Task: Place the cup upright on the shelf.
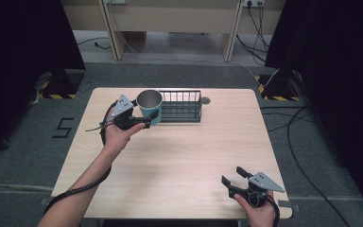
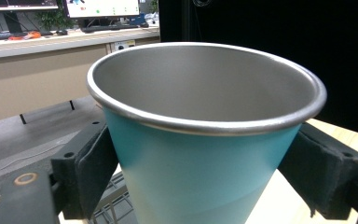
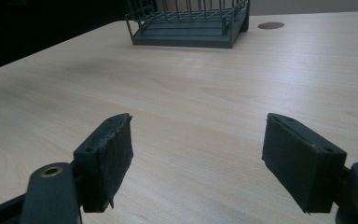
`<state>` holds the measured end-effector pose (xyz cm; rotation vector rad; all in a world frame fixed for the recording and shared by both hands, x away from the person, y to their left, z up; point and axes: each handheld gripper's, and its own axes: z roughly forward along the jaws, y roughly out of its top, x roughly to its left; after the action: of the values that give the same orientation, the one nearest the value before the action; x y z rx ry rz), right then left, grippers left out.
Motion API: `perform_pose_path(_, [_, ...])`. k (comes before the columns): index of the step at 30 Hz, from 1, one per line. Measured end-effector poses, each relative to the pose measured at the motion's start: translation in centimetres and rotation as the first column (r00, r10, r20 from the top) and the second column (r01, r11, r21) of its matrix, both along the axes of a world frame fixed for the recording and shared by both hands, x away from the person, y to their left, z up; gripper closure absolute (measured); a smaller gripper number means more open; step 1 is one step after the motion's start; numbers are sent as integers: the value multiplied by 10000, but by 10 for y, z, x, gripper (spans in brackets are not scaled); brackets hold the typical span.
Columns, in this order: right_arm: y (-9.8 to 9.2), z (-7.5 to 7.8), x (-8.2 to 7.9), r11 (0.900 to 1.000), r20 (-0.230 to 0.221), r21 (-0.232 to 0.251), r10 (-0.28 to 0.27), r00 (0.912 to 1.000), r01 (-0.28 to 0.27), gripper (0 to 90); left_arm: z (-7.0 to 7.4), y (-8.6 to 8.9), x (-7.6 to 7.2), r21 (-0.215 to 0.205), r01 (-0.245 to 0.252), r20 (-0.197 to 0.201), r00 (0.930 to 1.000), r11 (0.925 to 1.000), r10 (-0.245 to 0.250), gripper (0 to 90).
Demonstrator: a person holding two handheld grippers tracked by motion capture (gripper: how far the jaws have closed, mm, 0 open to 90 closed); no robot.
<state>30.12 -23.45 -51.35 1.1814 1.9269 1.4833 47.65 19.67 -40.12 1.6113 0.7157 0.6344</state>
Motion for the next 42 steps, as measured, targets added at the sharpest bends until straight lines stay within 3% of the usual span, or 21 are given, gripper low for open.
perform_pose_path(12, [0,0,1,9999,-135,81,-82,9999,83,251,11,-8,10,-10,32,59,10000,10000,-32,149])
perform_pose_path(42, [0,0,1,10000,-142,75,37,9999,-36,258,18,-35,33,-123,111,32,9999,9999,-110,149])
